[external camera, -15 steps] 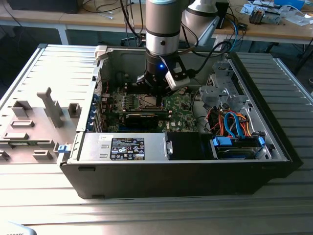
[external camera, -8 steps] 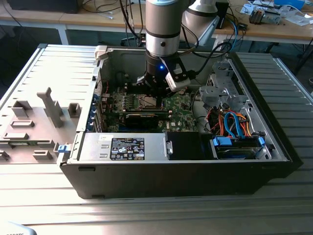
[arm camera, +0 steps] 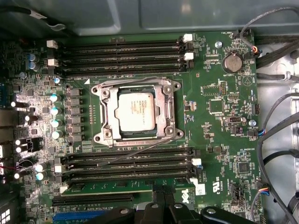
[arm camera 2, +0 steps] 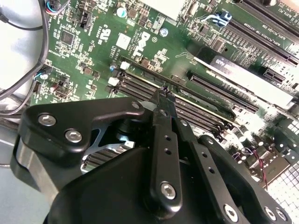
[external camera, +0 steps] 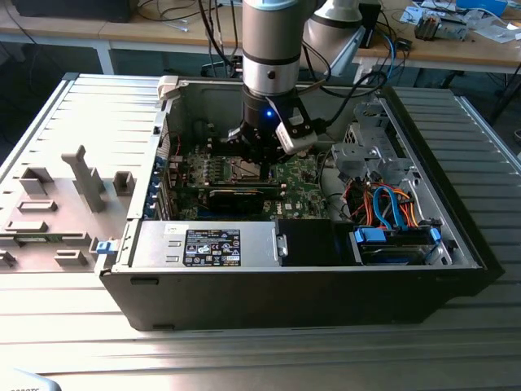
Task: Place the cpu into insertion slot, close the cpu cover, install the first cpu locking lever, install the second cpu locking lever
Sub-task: 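Install the second cpu locking lever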
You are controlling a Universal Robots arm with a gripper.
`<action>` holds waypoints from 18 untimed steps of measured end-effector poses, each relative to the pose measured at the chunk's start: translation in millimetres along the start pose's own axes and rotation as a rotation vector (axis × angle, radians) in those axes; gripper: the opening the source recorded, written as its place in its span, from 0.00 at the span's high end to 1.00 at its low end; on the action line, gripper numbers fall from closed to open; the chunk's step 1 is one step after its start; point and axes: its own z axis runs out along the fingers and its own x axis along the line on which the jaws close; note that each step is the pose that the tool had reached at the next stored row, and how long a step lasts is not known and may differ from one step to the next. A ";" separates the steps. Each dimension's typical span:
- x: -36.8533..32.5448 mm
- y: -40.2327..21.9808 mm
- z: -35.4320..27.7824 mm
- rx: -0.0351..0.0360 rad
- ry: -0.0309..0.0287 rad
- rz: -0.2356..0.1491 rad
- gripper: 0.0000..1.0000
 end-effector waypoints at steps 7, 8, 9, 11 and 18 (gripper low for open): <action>-0.2 -3.5 0.1 0.0000 0.0000 0.000 0.89; -0.2 -3.9 0.1 0.0000 -0.0001 0.000 0.89; -0.2 -4.2 0.2 0.0000 0.0000 0.000 0.89; -0.3 -5.7 0.2 0.0000 -0.0001 0.000 0.89; -0.5 -9.2 0.5 0.0000 0.0000 0.000 0.89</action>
